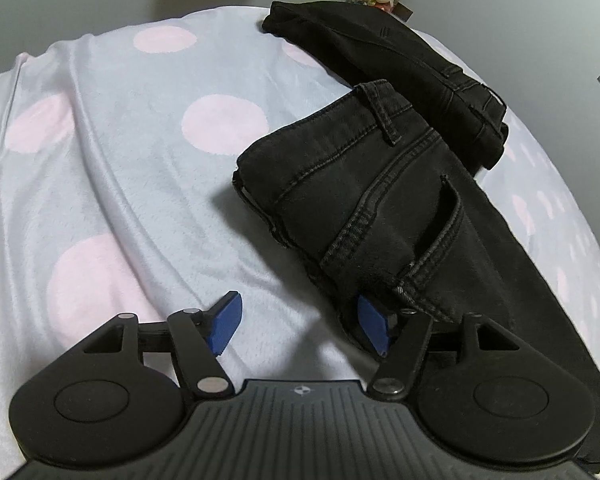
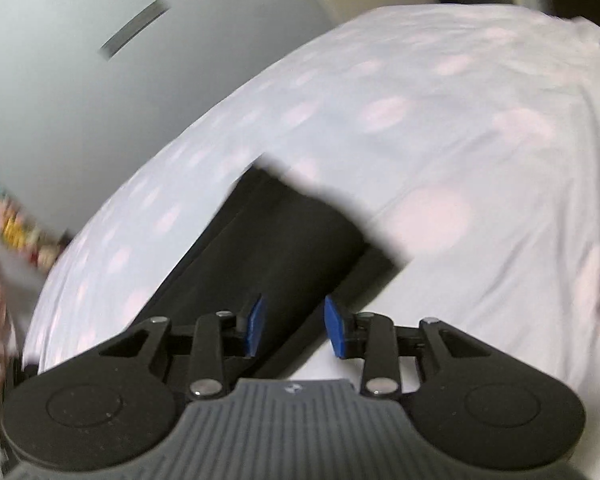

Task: Fold clothes

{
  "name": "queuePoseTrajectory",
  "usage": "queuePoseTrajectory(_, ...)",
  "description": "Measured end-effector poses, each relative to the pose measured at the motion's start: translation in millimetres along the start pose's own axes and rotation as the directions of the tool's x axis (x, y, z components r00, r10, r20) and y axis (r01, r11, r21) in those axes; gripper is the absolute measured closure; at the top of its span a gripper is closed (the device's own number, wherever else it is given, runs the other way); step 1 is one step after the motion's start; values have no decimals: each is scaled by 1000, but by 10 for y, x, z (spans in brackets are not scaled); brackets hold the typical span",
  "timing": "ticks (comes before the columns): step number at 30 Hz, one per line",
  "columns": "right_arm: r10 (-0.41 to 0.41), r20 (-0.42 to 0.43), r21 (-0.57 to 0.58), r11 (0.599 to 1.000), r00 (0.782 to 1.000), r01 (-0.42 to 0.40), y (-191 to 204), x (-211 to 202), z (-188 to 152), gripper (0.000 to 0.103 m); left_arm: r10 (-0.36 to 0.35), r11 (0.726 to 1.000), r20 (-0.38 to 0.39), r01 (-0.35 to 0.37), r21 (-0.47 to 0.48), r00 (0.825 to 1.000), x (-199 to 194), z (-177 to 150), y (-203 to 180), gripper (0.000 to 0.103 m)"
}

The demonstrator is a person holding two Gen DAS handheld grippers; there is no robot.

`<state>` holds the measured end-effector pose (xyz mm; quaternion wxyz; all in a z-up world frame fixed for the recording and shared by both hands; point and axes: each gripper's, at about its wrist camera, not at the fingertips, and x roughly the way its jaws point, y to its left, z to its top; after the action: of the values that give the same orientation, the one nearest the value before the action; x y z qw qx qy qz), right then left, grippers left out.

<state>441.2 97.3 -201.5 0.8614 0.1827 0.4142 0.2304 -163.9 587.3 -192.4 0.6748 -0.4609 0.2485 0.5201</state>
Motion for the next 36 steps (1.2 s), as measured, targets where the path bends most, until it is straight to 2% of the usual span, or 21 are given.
queuePoseTrajectory(2,-33,4,8,999,999,33,-137,107,143,68,16,1000,4,-16,9,1000,19,-10,-31,25)
queuePoseTrajectory(5,-26,-4,-10,1000,1000,26,-193,291,231,71,36,999,8,-37,21,999,35,-34,-68,24)
queuePoseTrajectory(9,-11,-33,-38,999,999,9,-152,576,262,73,61,997,12,-61,36,998,57,-45,-115,22)
queuePoseTrajectory(14,-55,-37,-67,996,998,52,-19,784,294,73,81,996,16,-82,44,997,92,-54,-163,19)
queuePoseTrajectory(16,-77,-28,-97,993,997,74,70,794,334,103,85,995,17,-86,41,996,109,-51,-171,17)
queuePoseTrajectory(18,-80,35,-120,989,996,84,160,673,416,103,86,995,15,-87,38,996,111,-41,-173,17)
queuePoseTrajectory(20,-114,124,-149,980,986,133,237,495,520,103,84,996,11,-84,39,996,110,-31,-169,17)
queuePoseTrajectory(22,-128,122,-117,983,984,142,185,411,625,103,78,996,13,-78,41,997,106,-31,-155,17)
queuePoseTrajectory(24,-83,49,-105,991,995,88,107,405,635,103,76,996,19,-76,42,997,105,-48,-150,17)
queuePoseTrajectory(25,-58,9,-92,994,998,59,67,418,608,102,76,996,22,-76,41,997,103,-56,-150,17)
queuePoseTrajectory(27,-10,-63,-39,999,998,7,-20,461,504,93,78,996,28,-79,38,997,100,-68,-155,17)
queuePoseTrajectory(30,-9,-117,13,1000,993,10,-113,569,316,65,84,996,23,-85,37,996,100,-60,-166,17)
queuePoseTrajectory(36,14,-132,112,994,991,0,-186,845,205,64,85,996,24,-86,37,996,119,-60,-168,15)
